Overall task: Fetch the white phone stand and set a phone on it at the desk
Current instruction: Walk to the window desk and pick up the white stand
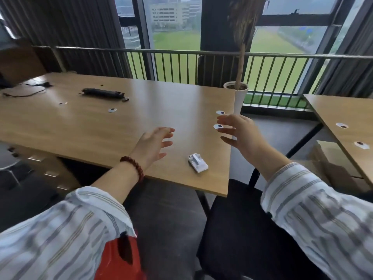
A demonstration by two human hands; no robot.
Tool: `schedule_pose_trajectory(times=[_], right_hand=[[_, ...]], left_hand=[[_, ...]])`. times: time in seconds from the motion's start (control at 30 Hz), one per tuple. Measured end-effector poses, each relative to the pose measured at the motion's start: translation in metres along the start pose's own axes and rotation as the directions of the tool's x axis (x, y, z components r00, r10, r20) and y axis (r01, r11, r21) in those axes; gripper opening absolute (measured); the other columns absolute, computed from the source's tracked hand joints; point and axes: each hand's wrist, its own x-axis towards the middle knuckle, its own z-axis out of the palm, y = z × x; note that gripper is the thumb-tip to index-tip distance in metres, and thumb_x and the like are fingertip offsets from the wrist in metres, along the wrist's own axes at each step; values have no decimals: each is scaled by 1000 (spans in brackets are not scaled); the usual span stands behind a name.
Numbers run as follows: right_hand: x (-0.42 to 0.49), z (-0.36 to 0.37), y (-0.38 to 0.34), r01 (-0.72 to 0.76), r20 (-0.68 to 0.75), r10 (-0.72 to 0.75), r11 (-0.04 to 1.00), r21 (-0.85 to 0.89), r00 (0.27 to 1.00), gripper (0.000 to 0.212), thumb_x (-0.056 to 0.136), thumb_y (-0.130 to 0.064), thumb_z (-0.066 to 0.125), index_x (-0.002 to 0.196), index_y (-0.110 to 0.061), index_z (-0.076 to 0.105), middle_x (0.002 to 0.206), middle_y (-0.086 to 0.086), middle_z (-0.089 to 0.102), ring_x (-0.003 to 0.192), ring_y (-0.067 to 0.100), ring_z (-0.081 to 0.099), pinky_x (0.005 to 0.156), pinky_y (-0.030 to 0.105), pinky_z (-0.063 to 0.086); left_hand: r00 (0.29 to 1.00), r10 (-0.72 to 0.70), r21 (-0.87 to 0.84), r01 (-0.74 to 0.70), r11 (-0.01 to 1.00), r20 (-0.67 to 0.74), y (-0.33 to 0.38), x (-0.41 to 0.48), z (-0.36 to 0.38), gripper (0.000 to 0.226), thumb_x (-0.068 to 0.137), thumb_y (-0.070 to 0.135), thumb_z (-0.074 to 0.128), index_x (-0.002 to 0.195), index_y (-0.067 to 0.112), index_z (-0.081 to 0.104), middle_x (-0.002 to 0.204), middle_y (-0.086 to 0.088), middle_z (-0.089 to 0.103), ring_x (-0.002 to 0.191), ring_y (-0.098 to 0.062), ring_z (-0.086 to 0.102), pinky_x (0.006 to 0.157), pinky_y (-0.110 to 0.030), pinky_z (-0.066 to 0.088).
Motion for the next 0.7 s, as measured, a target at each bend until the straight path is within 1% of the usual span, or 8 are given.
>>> schedule_pose_trajectory(times=[0.1,0.17,0.23,0.33,0.43,0.53,0.6,0.7], right_hand=[[52,4,17,-57,-13,57,998,0,998,21,90,-17,47,84,-22,68,112,4,64,98,21,60,84,31,48],[82,5,30,-88,-32,88,996,-10,996,19,89,-18,49,87,-21,68,110,3,64,96,20,60,80,29,48],[114,6,42,-120,-66,118,993,-17,991,17,89,-20,51,89,-20,68,108,2,64,94,19,59,80,30,48],[160,9,60,-163,-123,160,987,-9,979,15,88,-23,52,85,-23,67,107,1,64,92,17,59,82,30,48],[201,15,79,-220,-184,216,976,1,959,12,87,-24,55,85,-22,66,107,1,64,91,17,59,82,31,48],[237,21,100,-267,-240,254,964,-20,937,13,87,-24,55,83,-23,67,105,0,65,89,16,59,84,33,49],[256,24,114,-303,-268,283,952,-34,921,14,86,-24,55,81,-24,68,102,-2,66,87,15,60,84,33,50],[276,26,133,-356,-279,332,934,-38,901,12,88,-23,54,86,-20,65,95,-4,64,85,14,59,80,30,49]], left_hand=[[999,-50,7,50,999,13,-7,52,2,19,95,31,46,94,26,64,113,2,61,106,-17,58,97,-42,42],[997,-76,20,76,997,26,-13,88,3,18,95,32,46,97,26,64,113,3,61,107,-17,57,97,-42,42],[994,-101,36,100,994,51,-19,127,7,18,95,31,46,96,25,63,111,3,61,106,-17,57,97,-42,41],[983,-150,43,146,988,110,-28,188,18,17,94,29,47,91,25,63,107,2,60,100,-17,56,90,-39,40],[961,-216,72,206,976,174,-42,243,28,16,94,27,47,86,25,61,104,2,58,97,-17,55,85,-36,38],[936,-268,129,244,961,229,-61,288,36,16,94,28,49,83,25,61,103,1,59,96,-18,56,85,-37,40],[916,-314,169,279,945,251,-76,312,42,14,93,29,50,85,24,61,105,1,60,96,-18,57,85,-38,40],[880,-389,211,341,916,271,-100,336,48,14,92,30,50,93,22,62,105,3,59,94,-17,58,85,-37,41]])
